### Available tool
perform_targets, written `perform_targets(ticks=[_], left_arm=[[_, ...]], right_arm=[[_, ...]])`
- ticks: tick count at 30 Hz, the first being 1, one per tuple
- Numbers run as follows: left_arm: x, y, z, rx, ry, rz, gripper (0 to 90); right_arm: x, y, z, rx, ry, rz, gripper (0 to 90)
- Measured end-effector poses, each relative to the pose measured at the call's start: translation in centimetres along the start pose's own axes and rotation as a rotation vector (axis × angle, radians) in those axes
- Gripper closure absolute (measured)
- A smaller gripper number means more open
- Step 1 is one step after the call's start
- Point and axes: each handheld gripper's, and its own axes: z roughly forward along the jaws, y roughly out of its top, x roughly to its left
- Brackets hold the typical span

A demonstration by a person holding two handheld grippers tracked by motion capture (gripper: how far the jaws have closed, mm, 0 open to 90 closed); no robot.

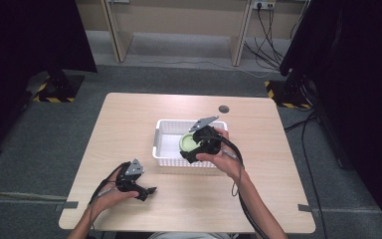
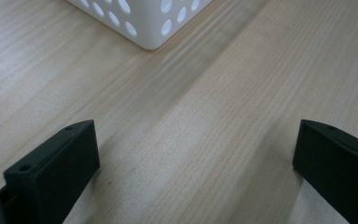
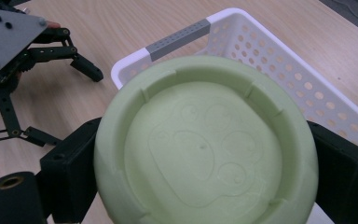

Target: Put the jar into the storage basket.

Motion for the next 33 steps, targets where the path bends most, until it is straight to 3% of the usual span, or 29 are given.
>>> perform_targets(ticks=[17, 33], left_arm=[[0.0, 0.0, 0.0, 0.0, 0.0, 0.0, 0.0], [0.0, 0.0, 0.0, 0.001, 0.0, 0.0, 0.0]], right_arm=[[-2.4, 2.0, 2.4, 0.021, -0.039, 0.063, 10.6], [-5.3, 1.5, 6.2, 0.037, -0.093, 0.16, 10.6]])
